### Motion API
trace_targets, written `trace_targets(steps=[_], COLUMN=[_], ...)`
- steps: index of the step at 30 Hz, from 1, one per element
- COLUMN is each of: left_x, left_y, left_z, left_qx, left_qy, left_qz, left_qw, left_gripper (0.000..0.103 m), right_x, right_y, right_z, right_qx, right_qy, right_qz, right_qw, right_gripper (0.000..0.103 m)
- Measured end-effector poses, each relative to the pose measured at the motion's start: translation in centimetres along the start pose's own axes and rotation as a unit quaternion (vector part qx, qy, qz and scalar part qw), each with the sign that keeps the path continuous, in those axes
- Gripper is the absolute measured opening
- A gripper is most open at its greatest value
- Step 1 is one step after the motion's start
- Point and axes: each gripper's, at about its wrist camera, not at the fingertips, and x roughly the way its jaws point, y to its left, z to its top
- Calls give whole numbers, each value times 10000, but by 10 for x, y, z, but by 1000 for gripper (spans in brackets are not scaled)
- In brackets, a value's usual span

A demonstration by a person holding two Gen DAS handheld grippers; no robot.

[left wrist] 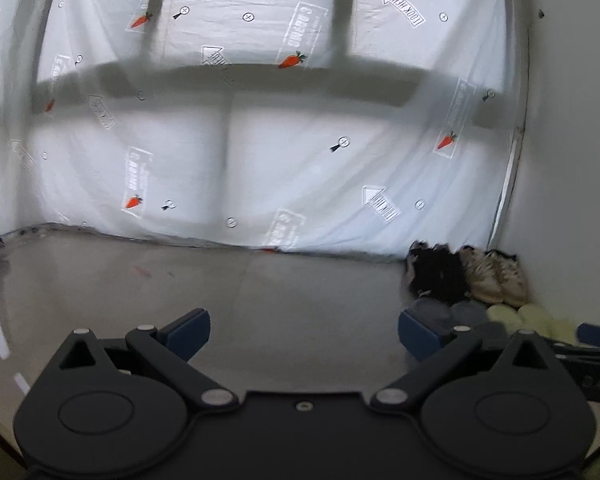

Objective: Organize scattered shoes

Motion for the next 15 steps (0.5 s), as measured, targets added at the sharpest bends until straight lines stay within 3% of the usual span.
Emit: trace_targets(steps=[7, 15], left_x=[-25, -46], left_y=[38, 66], left_z=[-16, -35], left_qx=[120, 224], left_qy=[152, 399], left_qz=[46, -149], left_qw=[9998, 9988], left_gripper=[101, 101], right_x=[-35, -71], right_y=[45, 96], right_z=[-21, -46], right_qx=[-52, 9], right_qy=[-38, -38], right_qz=[-187, -373], right_qw=[9998, 9993], right_gripper=[103, 103])
